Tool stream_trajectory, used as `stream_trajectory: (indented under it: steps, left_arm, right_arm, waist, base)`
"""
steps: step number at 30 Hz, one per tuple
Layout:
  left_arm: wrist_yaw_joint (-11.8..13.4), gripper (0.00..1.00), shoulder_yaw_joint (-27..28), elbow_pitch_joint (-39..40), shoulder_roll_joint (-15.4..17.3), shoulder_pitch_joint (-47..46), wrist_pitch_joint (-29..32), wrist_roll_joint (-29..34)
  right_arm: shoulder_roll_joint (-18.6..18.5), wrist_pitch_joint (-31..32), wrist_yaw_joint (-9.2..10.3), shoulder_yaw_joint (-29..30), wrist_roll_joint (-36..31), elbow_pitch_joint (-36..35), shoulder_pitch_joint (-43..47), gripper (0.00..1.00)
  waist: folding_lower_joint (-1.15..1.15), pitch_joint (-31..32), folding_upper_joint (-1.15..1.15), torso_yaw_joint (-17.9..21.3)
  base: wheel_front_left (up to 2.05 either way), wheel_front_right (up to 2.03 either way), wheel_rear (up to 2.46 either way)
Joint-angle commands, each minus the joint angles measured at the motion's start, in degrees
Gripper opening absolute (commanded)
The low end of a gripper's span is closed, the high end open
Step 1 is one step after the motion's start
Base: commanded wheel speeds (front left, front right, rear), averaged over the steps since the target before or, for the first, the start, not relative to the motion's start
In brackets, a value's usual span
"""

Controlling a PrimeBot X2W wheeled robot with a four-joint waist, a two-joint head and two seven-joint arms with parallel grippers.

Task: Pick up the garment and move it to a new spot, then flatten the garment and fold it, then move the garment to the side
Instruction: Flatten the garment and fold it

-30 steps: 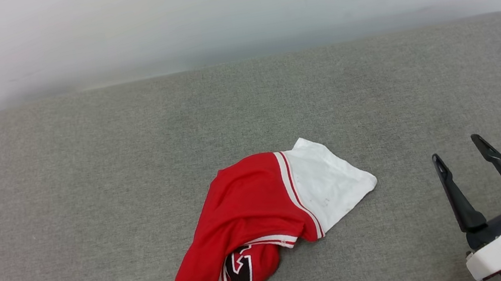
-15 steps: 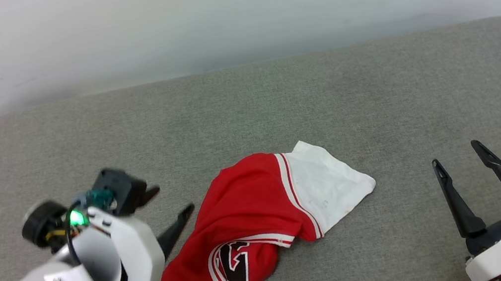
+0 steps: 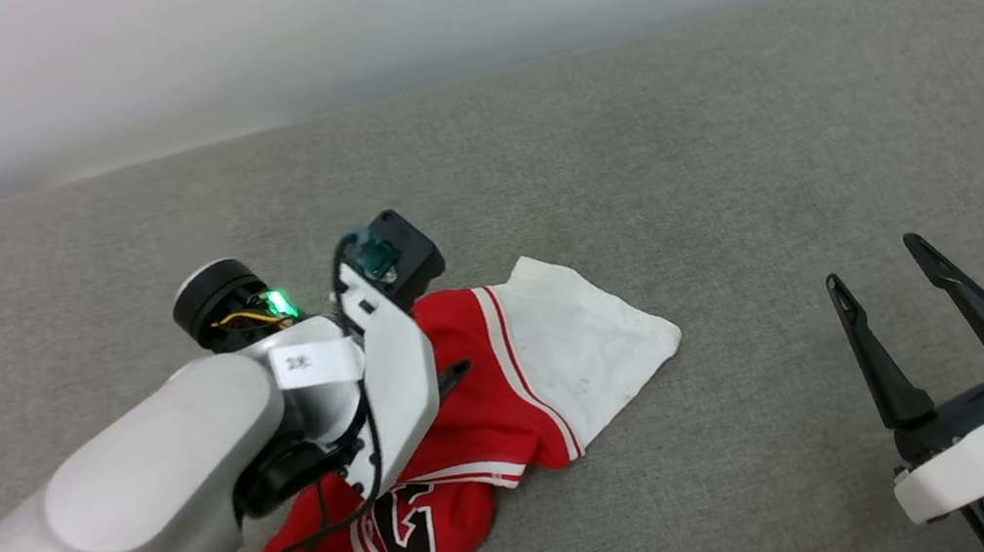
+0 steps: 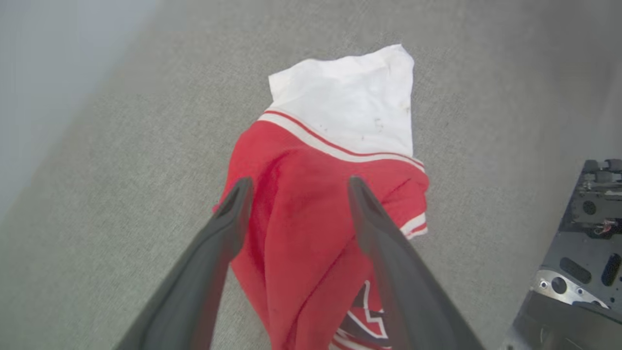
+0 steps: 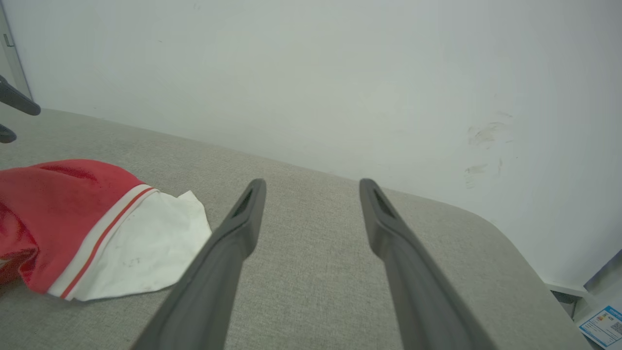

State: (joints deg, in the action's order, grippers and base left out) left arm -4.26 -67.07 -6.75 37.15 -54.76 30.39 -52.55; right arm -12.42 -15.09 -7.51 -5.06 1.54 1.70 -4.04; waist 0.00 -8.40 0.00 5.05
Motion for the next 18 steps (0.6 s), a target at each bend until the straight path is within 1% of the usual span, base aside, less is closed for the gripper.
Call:
stream_trajectory:
  steps: [1,3,4,10,13,15,18]
  left_arm:
    - [-1.01,1.00,-1.21,-2.12,-1.51,-1.05,1.34,-0.33]
    - [-1.90,1.00,-2.72,-4.75,-3.49,-1.66,3.08,-0.62]
    - [-1.90,1.00,-2.72,-4.75,-3.49,-1.66,3.08,-0.62]
    - [-3.09,1.00,-5.64,-10.51,-8.26,-0.26,7.19,-0.32]
    - [-3.13,1.00,-6.19,-11.75,-9.29,1.39,9.94,0.88]
    - [-3.15,1.00,-6.37,-11.44,-9.57,3.88,13.31,2.15]
    - [-3.19,1.00,-7.09,-10.89,-8.86,7.60,17.14,4.53]
  right_arm:
    - [0.28,-0.10,0.04,-0.13,0.34,-0.03,-1.14,1.00]
    - [0.34,-0.11,0.04,-0.18,0.40,0.02,-1.66,1.00]
    - [0.34,-0.11,0.04,-0.18,0.40,0.02,-1.66,1.00]
    - [0.56,-0.11,0.04,-0.43,0.49,0.01,-3.15,1.00]
    - [0.76,-0.10,0.04,-0.54,0.51,0.20,-3.68,1.00]
    - [0.83,-0.11,0.04,-0.65,0.52,0.25,-4.23,1.00]
    - [1.00,-0.11,0.04,-0.78,0.49,0.45,-4.56,1.00]
  waist:
    - [0.00,-1.49,0.00,1.54]
    - [0.00,-2.29,0.00,2.34]
    - [0.00,-2.29,0.00,2.34]
    - [0.00,-4.58,0.00,4.38]
    - [0.00,-5.50,0.00,5.17]
    - [0.00,-6.01,0.00,5.57]
    - [0.00,-6.59,0.00,6.04]
  base:
    - [0.00,0.00,0.00]
    - [0.00,0.00,0.00]
    - [0.00,0.00,0.00]
    - [0.00,0.00,0.00]
    - [0.00,0.00,0.00]
    - [0.00,0.00,0.00]
    - [0.00,0.00,0.00]
